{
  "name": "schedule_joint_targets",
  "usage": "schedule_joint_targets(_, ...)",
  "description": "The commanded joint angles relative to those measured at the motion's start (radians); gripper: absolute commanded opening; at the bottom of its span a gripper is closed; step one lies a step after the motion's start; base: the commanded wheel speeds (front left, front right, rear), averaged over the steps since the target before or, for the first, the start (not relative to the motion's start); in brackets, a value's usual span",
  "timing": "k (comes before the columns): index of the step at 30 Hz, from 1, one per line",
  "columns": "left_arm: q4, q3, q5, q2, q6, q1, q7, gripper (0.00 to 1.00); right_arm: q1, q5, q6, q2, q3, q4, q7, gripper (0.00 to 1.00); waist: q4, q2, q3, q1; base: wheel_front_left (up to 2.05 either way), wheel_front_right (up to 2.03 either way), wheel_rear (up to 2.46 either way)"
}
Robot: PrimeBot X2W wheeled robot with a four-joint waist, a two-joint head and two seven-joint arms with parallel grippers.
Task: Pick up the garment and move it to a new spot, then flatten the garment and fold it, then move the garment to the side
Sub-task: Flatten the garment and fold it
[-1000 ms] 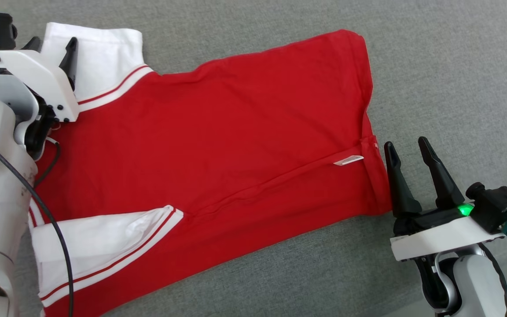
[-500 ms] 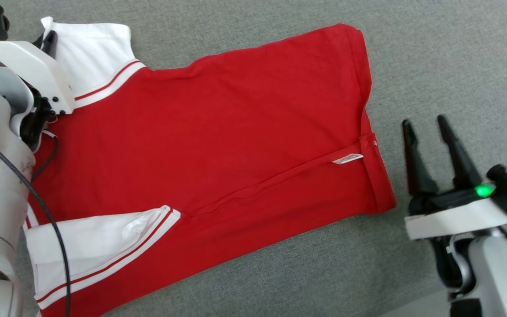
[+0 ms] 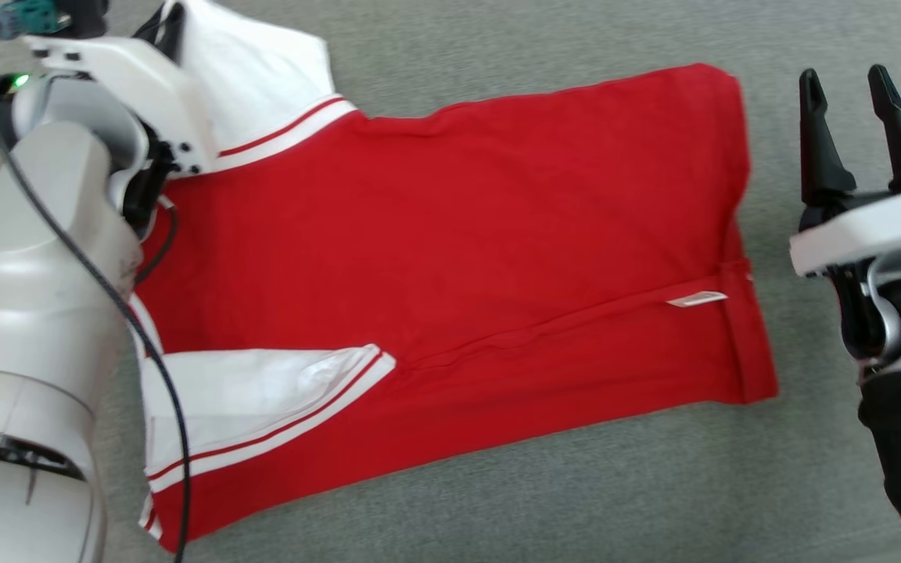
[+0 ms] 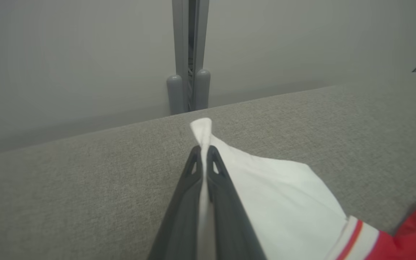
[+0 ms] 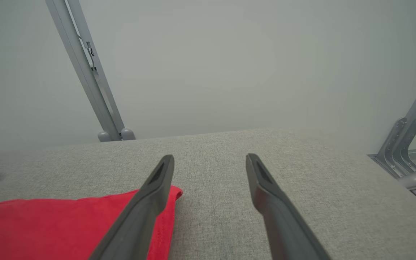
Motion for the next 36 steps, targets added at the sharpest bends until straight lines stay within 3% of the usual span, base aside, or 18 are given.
schedule_joint_targets(1,-0.015,-0.016,0.006,-0.013,-0.002,-0.023,-0.011,0.0,-0.053,0.015,0.001,-0.008,0.025,0.067,0.006,1.0,0.047,0.0,0.018,0.0,0.0,0.0,0.0)
schedule_joint_targets(8,-0.059,-0.072,-0.017,-0.043,-0.002,-0.05,-0.039,0.0,-0.185,0.057,0.0,-0.021,0.121,0.315,0.019,1.0,0.109,0.0,0.043,0.0,0.0,0.0,0.0)
schedule_joint_targets(9,-0.065,-0.08,-0.018,-0.041,-0.002,-0.052,-0.043,0.0,-0.199,0.066,0.0,-0.022,0.134,0.338,0.014,0.95,0.113,0.0,0.045,0.0,0.0,0.0,0.0)
schedule_joint_targets(10,-0.073,-0.086,-0.026,-0.04,-0.002,-0.051,-0.049,0.0,-0.21,0.076,0.0,-0.023,0.145,0.36,0.011,0.46,0.116,0.0,0.046,0.0,0.0,0.0,0.0)
schedule_joint_targets(11,-0.082,-0.091,-0.034,-0.039,-0.002,-0.05,-0.054,0.0,-0.216,0.085,0.0,-0.024,0.156,0.381,0.012,0.2,0.117,0.0,0.046,0.0,0.0,0.0,0.0)
schedule_joint_targets(12,-0.086,-0.098,-0.036,-0.032,-0.002,-0.051,-0.061,0.0,-0.223,0.096,0.0,-0.026,0.167,0.397,0.006,0.0,0.118,0.0,0.046,0.0,0.0,0.0,0.0)
schedule_joint_targets(19,-0.136,-0.122,-0.086,-0.008,-0.002,-0.023,-0.094,0.0,-0.247,0.151,0.0,-0.061,0.22,0.411,-0.028,0.0,0.115,0.0,0.029,0.0,0.0,0.0,0.0)
schedule_joint_targets(24,-0.213,-0.138,-0.116,0.022,-0.002,0.018,-0.133,0.0,-0.219,0.217,0.0,-0.104,0.292,0.352,-0.02,0.0,0.121,0.0,0.003,0.0,0.0,0.0,0.0)
schedule_joint_targets(32,-0.484,-0.129,-0.161,0.096,0.003,0.183,-0.169,0.0,-0.113,0.316,0.0,-0.231,0.371,0.169,0.034,0.0,0.143,0.0,-0.03,0.0,0.0,0.0,0.0)
schedule_joint_targets(36,-0.689,-0.12,-0.178,0.163,0.044,0.324,-0.161,0.0,-0.026,0.354,0.0,-0.29,0.378,0.058,0.083,0.0,0.15,0.0,-0.048,0.0,0.0,0.0,0.0)
